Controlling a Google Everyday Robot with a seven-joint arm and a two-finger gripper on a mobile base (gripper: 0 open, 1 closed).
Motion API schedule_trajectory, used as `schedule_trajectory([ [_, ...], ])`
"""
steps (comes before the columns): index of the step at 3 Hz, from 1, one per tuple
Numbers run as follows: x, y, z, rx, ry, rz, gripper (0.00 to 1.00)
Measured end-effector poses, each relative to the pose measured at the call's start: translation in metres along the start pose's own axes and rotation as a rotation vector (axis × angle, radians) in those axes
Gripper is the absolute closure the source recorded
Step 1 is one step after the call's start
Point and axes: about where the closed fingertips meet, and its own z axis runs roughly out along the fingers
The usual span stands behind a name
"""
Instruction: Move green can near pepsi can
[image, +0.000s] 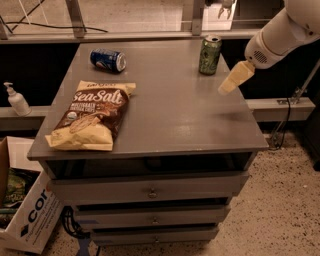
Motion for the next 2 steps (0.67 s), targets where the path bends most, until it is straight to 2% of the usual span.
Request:
schedule_trajectory([
  [1,0.000,0.000,0.000,0.000,0.000,0.000,0.00],
  [2,-0.005,0.002,0.011,-0.038,-0.050,0.003,0.00],
])
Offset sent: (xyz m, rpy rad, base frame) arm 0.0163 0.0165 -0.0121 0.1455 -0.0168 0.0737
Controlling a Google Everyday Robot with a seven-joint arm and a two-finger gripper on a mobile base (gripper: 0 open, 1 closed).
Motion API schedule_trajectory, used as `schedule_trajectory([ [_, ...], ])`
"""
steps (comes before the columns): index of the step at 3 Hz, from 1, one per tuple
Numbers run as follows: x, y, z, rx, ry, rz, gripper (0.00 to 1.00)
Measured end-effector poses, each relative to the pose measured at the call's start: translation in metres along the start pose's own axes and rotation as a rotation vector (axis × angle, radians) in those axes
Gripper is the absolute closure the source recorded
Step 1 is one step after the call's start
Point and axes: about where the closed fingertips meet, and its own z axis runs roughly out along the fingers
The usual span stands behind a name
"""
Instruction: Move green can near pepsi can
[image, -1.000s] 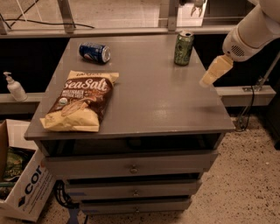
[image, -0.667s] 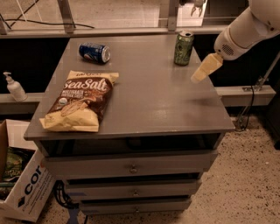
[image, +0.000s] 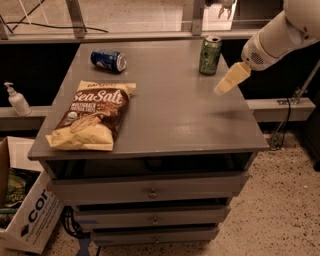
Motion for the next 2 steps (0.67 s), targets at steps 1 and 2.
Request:
schedule_trajectory([
  [1,-0.013,-0.008,0.022,-0.042,-0.075,0.024,0.00],
  [2,-0.023,-0.030,0.041,-0.060,-0.184,0.096,0.00],
])
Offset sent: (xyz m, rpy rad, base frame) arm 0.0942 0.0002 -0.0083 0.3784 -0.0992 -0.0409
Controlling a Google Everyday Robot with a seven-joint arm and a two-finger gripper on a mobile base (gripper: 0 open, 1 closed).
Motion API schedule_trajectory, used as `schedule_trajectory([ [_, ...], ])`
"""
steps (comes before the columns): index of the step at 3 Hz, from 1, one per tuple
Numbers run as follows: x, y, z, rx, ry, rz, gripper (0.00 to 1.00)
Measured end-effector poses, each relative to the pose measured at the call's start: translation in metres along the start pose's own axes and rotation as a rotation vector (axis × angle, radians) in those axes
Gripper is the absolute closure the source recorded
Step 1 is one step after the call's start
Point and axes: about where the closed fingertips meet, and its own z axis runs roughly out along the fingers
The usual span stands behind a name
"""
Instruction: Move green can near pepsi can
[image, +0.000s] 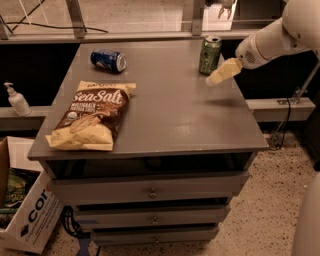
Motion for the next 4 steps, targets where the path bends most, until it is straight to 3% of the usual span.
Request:
schedule_trajectory([
  [2,-0.010,-0.051,0.028,0.043,-0.229,0.145,0.00],
  [3,-0.018,-0.066,0.040,0.056,-0.324,0.187,0.00],
  [4,-0.029,-0.069,0.057,0.036,-0.403,0.208,0.00],
])
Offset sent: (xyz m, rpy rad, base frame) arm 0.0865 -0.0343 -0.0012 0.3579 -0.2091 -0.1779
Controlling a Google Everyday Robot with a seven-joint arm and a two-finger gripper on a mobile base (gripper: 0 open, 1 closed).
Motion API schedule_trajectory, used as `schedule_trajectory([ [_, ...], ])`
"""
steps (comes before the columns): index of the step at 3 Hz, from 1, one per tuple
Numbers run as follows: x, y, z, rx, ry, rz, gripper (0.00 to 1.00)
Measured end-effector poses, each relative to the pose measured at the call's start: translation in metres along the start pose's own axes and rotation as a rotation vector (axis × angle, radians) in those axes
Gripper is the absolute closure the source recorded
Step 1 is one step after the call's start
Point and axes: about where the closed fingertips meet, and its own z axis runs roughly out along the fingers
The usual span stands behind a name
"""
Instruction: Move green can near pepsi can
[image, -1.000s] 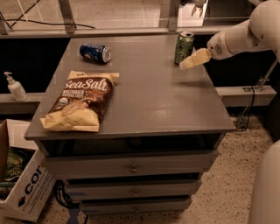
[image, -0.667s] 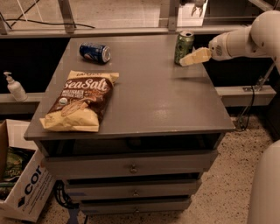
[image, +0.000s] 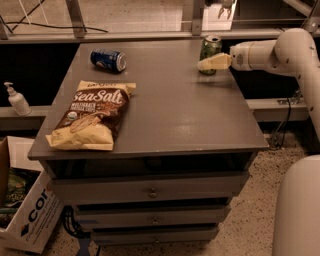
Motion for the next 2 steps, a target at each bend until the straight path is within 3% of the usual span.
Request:
schedule_trajectory([
  [1,-0.0065,0.0089,0.0175,-0.040,-0.048,0.013,0.00],
  [2,-0.0119,0.0172,0.0231,-0.071,-0.065,0.013,0.18],
])
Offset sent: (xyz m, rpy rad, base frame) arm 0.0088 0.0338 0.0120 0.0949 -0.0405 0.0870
